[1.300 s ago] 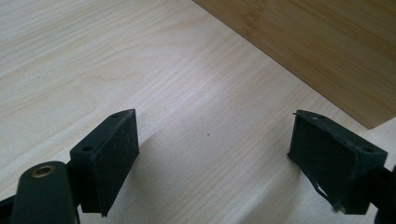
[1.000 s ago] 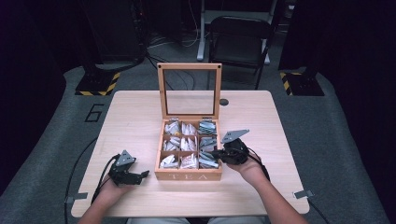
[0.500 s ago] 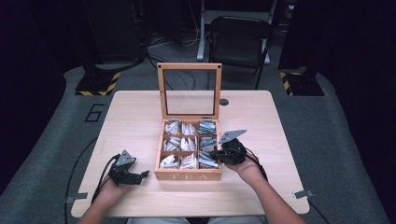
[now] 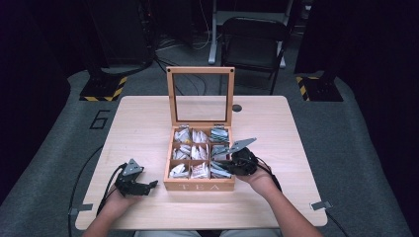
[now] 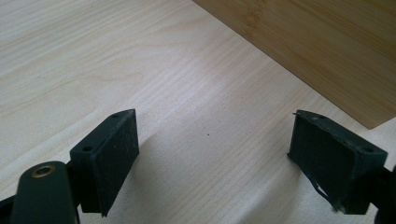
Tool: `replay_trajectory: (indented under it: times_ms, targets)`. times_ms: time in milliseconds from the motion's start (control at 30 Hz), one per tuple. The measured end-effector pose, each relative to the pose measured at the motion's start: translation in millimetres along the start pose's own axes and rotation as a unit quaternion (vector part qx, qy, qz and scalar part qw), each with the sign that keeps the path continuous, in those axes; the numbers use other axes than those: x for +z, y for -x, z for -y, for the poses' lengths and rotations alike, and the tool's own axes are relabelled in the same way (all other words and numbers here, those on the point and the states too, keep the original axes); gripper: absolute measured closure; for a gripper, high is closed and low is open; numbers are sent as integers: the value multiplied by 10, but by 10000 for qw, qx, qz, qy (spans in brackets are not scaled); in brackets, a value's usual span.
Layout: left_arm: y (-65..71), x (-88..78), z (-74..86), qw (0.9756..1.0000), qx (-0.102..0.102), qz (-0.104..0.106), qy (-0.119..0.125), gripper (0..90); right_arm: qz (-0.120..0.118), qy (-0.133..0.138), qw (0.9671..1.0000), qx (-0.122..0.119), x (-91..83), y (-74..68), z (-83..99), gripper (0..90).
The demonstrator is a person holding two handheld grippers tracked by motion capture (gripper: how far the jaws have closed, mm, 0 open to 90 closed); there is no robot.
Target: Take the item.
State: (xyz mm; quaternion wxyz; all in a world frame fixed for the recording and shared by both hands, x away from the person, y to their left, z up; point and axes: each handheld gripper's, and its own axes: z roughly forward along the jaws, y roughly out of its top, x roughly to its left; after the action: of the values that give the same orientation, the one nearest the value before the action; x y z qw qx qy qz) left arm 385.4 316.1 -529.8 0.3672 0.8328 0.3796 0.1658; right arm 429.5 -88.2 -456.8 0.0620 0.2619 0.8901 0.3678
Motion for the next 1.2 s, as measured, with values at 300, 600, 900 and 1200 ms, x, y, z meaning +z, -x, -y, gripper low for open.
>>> replay_trajectory:
  times_ms: [300,600,900,1200]
  targets:
    - [-2,0,-1,10000,12,-10,5,155,4,-70,10000,-9,45,-8,-13,847]
    - [0,-1,-1,10000,-1,2,-5,155,-30,-72,9999,-127,49,-19,-13,888]
    - [-1,0,-1,10000,8,-7,7,155,-19,-85,9997,-239,39,-37,-16,897]
    - [-1,0,0,10000,5,-6,1,155,-41,-35,9999,-148,26,-39,-17,899]
